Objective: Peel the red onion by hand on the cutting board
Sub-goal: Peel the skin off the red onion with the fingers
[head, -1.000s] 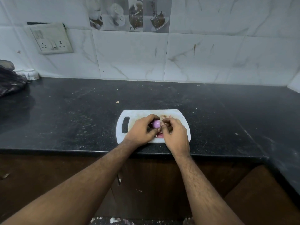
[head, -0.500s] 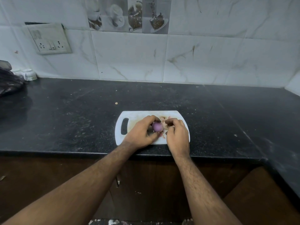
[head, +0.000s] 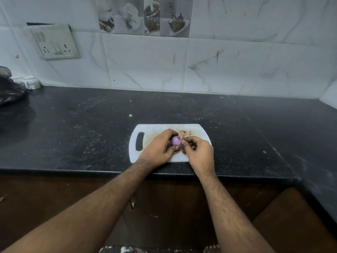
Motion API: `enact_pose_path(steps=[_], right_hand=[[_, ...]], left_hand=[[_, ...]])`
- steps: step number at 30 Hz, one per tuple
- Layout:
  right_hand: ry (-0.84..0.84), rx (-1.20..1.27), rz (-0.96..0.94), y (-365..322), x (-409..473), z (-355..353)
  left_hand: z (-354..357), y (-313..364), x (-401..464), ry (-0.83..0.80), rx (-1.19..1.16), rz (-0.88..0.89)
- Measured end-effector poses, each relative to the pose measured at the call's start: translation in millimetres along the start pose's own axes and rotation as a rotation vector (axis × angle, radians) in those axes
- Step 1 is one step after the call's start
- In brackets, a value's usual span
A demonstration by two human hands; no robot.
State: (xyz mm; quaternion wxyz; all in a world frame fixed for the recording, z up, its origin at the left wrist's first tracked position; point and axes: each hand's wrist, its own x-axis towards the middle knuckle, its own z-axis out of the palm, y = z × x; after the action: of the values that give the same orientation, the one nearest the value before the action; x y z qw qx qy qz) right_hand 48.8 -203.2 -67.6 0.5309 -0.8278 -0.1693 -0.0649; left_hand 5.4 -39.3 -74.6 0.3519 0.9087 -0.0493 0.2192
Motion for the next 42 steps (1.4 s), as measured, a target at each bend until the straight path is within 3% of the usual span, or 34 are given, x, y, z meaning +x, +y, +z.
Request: enact_pose_path(steps=[8, 24, 42], right_hand=[[0.155, -0.093, -0.019, -4.3, -0.8, 1.3], [0.015, -0.012, 0.006, 1.7, 2.2, 1.5], [-0.004, 0.128, -0.025, 1.0, 0.1, -2.6]], left_hand=[[0.3, -1.3, 0.3, 0.002, 0.001, -0.025], [0.2, -0.9, 0.5, 0.039, -0.041, 0.008], [-1.5, -0.6, -1.6, 0.064, -0.031, 0.057]])
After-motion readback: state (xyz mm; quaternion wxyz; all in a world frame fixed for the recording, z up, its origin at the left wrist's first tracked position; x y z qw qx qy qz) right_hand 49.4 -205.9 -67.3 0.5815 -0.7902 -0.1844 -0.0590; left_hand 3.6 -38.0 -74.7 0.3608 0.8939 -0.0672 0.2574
